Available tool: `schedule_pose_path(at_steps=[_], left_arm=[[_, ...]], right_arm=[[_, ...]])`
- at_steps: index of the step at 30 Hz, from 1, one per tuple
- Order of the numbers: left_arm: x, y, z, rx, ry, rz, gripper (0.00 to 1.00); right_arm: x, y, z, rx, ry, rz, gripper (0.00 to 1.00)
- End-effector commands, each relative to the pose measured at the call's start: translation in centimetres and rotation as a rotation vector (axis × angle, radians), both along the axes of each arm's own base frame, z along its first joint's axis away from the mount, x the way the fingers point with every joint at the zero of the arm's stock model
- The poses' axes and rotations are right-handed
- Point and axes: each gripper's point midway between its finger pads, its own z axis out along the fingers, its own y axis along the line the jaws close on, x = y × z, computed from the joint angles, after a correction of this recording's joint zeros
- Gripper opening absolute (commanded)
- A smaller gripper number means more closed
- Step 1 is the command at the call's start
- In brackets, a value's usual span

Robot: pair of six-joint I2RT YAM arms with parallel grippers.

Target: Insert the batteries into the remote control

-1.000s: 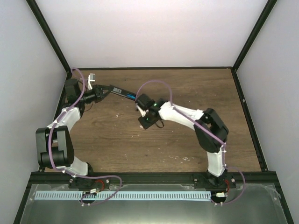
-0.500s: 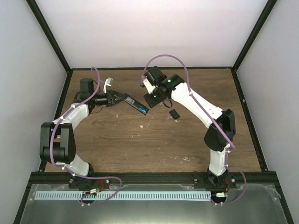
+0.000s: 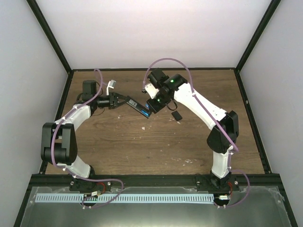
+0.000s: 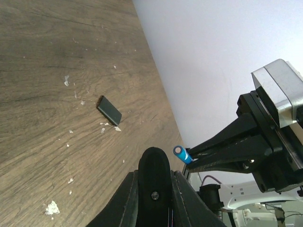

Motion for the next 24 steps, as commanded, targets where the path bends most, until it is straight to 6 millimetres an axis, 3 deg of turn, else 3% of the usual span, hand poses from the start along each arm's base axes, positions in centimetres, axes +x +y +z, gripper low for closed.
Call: schedule_pose_path(at_steps=[1,12,24], left_arm=[[-0.2,-0.4,0.5,-0.016,-0.024,-0.036,0.0],[-0.8,-0.9,0.2,-0.035,-0.012,-0.065,0.0],[-1.5,-2.1,0.2,-0.046,-0.01,-0.108,0.0]], right_arm=[[-1.3,0.5,0.2,0.033,0.042,0.053,0.01],[-2.5,-0.5,-2.1,-0.015,0.096,0.059,0.02],[-1.6,0.2,-2.1,-0.01,0.072,0.078,0.03]])
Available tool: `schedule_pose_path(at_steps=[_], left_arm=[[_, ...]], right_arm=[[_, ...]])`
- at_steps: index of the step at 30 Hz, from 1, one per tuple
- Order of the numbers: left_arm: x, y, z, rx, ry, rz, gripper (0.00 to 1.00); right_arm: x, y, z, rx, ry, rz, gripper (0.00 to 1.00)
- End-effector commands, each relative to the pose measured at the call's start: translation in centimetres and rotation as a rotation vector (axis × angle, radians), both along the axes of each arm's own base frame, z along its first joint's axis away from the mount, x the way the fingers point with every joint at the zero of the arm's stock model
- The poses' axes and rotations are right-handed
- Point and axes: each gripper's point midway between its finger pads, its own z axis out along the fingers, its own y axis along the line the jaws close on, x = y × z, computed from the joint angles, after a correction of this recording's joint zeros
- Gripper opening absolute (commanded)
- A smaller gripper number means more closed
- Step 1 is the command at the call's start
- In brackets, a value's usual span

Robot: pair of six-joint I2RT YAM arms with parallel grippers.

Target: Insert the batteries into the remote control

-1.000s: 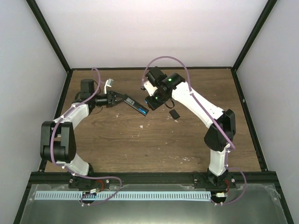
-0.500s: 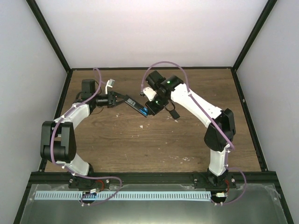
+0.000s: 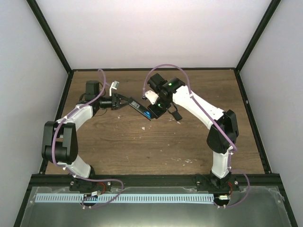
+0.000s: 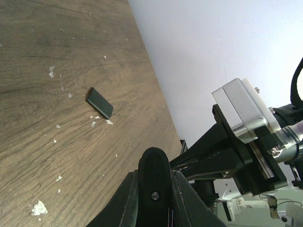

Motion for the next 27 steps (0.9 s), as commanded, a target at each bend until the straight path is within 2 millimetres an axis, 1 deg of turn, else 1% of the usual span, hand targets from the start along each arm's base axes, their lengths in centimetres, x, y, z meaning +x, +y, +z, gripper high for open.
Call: schedule_pose_path(at_steps=[1,6,12,19,22,27], left_arm=[[-0.8,-0.8,0.4,-0.031,-0.016,-0.053,0.0],[-0.9,-0.9,0.9,-0.053,-0.022,-0.043,0.0],[-1.1,-0.9,1.5,-0.109,-0.001,-0.034,0.0],[-1.3,-0.9,1.3,-0.113,0.011,-0.035,0.0],[-1.3,-0.9,1.1,-0.112,0.015,-0.035,0.0],[-1.2,-0.9,1.0,-0.111,0.019,-0.032,0.0]], right_arm=[[0.6,0.6,0.6,0.014,-0.028,0.02,0.03],[1.1,0.9,0.9,0.021,-0.052,0.023,0.04],[1.4,1.0,0.7,0.018,-0.066,0.041,0.06],[1.6,1.2,0.9,0.026,-0.079,0.052,0.12],[1.6,1.3,1.3,0.037,-0.086,0.055,0.14],[1.5,1.8,2.0,0.068,-0.085,0.064,0.19]])
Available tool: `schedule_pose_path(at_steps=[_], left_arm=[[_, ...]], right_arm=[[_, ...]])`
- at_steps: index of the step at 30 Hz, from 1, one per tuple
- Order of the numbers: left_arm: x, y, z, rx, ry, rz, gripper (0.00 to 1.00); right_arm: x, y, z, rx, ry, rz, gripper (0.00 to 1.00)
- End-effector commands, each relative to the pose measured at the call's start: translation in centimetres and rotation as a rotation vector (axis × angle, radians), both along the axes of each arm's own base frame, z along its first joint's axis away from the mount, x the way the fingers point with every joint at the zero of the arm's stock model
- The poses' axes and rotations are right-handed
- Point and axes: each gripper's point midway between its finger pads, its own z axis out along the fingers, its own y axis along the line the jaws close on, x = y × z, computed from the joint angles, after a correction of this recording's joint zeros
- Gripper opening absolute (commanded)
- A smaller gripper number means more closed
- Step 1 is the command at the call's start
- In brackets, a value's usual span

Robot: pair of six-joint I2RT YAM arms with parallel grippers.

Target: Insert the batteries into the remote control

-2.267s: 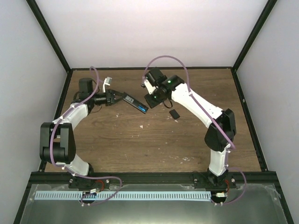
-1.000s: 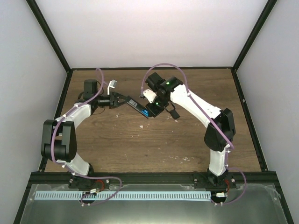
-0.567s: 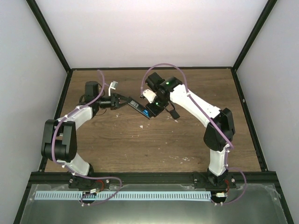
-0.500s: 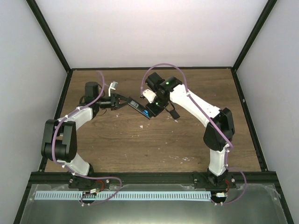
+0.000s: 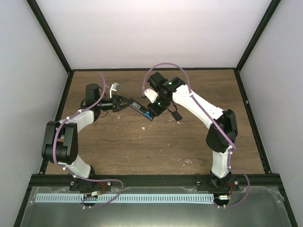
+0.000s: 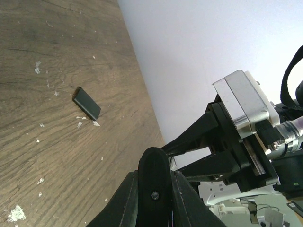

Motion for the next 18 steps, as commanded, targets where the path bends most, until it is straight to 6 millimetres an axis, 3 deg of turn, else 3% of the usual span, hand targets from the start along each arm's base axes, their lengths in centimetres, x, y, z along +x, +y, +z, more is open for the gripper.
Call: schedule_pose_path(at_steps=[1,12,18], left_arm=[[-0.7,-0.4,1.2,-0.026,-0.034,-0.045,0.0],[-0.8,-0.4,1.2,-0.029,-0.026,-0.049,0.0],[-0.5,-0.4,2.0,-0.049,-0.031,-0.034,0.0]], right_arm=[[0.6,1.4,2.0,0.071,-0.043,0.029,0.21],[2.0,1.5,6.3,0.136,-0.181,0.001,0.36],[5.0,0.1,10.8,0.248,-0.307,-0.168,0.43]])
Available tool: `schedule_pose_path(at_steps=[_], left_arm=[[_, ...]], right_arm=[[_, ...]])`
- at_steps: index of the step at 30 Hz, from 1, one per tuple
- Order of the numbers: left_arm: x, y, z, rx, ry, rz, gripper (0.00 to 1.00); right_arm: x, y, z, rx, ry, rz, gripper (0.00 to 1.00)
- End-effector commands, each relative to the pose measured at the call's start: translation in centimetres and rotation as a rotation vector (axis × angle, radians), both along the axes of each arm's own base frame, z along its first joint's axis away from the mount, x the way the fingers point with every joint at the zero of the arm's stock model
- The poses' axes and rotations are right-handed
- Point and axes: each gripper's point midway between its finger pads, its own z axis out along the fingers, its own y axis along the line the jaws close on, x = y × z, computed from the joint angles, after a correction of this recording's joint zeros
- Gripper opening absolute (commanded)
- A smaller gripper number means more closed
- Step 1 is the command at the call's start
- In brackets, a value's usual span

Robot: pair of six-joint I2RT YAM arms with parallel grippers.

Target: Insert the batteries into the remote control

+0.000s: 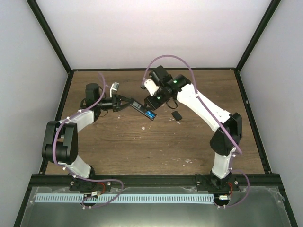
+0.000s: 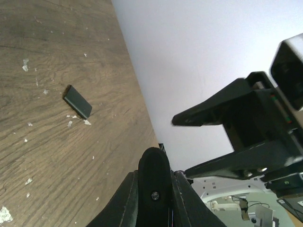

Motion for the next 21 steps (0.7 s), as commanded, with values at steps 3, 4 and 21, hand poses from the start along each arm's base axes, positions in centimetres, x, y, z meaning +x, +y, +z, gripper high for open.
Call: schedule_pose_path(at_steps=[3,4,21], left_arm=[[0.5,0.0,2.3,-0.053,-0.041,0.047,0.0],[0.6,0.1,2.7,-0.074,-0.038,0.066,0.0],[2.0,0.9,5.9,-0.33,0.021,0.168,0.0]], right_arm=[[4.1,-3.0,8.8,0.269,-0.155,-0.241,0.43],[4.3,-3.7,9.0,0.305,-0.131,-0.266,0.43],[2.2,-7.2,4.8,0.568,0.224,-0.418,0.49]])
